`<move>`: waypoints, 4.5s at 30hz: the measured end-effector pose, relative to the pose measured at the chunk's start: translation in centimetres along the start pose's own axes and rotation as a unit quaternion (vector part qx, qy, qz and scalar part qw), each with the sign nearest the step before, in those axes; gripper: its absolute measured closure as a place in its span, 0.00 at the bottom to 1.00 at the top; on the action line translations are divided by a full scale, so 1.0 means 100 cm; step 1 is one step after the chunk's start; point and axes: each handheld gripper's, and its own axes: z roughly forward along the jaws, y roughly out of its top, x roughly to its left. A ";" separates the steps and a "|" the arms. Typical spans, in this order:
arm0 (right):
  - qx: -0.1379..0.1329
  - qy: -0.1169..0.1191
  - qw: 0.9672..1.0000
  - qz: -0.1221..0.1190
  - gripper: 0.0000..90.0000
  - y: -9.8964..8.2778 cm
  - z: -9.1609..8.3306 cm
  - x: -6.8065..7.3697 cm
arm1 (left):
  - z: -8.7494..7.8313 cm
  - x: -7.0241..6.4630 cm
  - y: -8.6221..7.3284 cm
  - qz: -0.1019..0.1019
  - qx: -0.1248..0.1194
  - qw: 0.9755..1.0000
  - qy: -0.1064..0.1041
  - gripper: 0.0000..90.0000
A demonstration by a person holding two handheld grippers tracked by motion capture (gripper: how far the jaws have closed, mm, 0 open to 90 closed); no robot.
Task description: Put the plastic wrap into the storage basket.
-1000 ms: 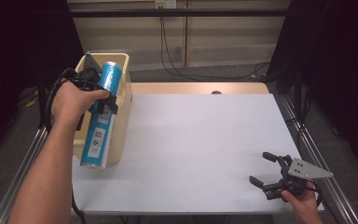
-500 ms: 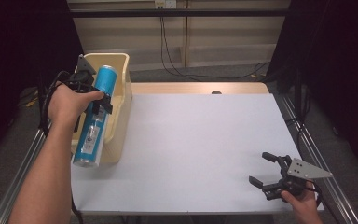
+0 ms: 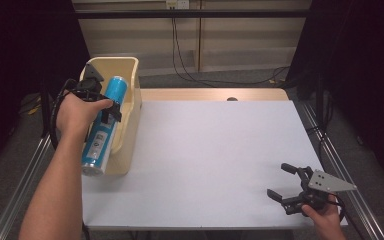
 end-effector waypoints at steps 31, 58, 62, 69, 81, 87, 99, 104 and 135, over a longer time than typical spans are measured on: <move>0.000 0.002 1.000 -0.005 0.01 0.001 0.001 0.002 | -0.028 -0.008 0.000 0.003 -0.050 0.998 -0.033 0.40; -0.002 -0.004 1.000 -0.002 0.01 0.000 -0.003 0.001 | -0.016 -0.054 -0.007 0.059 -0.067 0.992 -0.086 0.31; -0.002 -0.005 1.000 -0.002 0.01 0.000 -0.003 0.002 | -0.012 -0.063 -0.008 0.074 -0.064 0.991 -0.095 0.30; -0.001 -0.005 1.000 -0.003 0.01 0.000 -0.003 0.002 | 0.002 -0.079 -0.011 0.089 -0.047 0.989 -0.108 0.29; -0.002 -0.003 1.000 -0.003 0.01 0.000 -0.003 0.002 | 0.018 -0.096 -0.016 0.107 -0.029 0.987 -0.117 0.28; -0.002 -0.003 1.000 -0.003 0.01 0.000 -0.003 0.002 | 0.027 -0.103 -0.020 0.117 -0.019 0.986 -0.120 0.28; -0.001 -0.004 1.000 -0.003 0.01 0.000 -0.003 0.002 | 0.052 -0.116 -0.031 0.131 0.000 0.983 -0.131 0.28; -0.001 -0.003 1.000 -0.004 0.01 0.000 -0.003 0.002 | 0.066 -0.120 -0.038 0.137 0.008 0.982 -0.133 0.27; 0.001 -0.002 1.000 -0.007 0.01 0.000 -0.003 0.002 | 0.122 -0.120 -0.080 0.152 0.004 0.976 -0.158 0.27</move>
